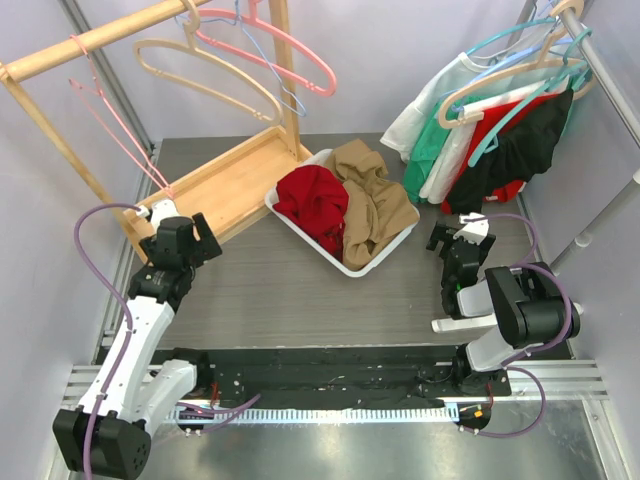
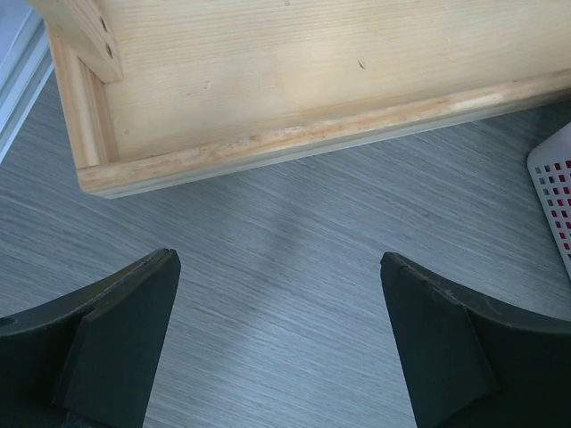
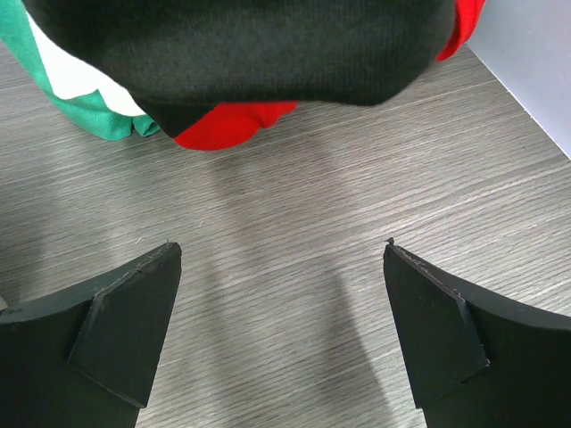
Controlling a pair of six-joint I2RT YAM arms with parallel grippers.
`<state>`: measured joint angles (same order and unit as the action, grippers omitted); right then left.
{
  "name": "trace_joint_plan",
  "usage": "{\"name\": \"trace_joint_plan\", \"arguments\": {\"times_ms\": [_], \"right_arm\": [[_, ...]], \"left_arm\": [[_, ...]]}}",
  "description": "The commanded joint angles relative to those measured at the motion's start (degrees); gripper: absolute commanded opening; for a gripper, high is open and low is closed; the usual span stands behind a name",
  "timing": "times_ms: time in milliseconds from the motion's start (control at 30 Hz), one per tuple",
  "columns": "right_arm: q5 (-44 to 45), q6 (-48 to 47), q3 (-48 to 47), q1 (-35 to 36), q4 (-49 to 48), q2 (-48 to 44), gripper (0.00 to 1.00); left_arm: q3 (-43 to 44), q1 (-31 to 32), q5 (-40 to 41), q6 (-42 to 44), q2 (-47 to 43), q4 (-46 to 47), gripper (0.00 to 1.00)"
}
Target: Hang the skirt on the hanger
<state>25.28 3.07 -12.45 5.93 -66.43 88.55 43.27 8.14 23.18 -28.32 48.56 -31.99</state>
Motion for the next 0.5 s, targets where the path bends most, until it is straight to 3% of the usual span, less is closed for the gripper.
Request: {"name": "trace_joint_plan", "arguments": {"times_ms": [0, 467], "right_arm": [[0.12, -0.61, 0.05, 0.04, -4.67, 0.13, 1.00], [-0.23, -0.52, -0.03, -0.22, -4.32, 0.04, 1.00]], "left_arm": [[1.74, 0.03, 0.47, -2.35, 0.22, 1.14, 1.00], [0.51, 0.03, -4.80, -1.13, 1.28, 2.54, 1.00]]}}
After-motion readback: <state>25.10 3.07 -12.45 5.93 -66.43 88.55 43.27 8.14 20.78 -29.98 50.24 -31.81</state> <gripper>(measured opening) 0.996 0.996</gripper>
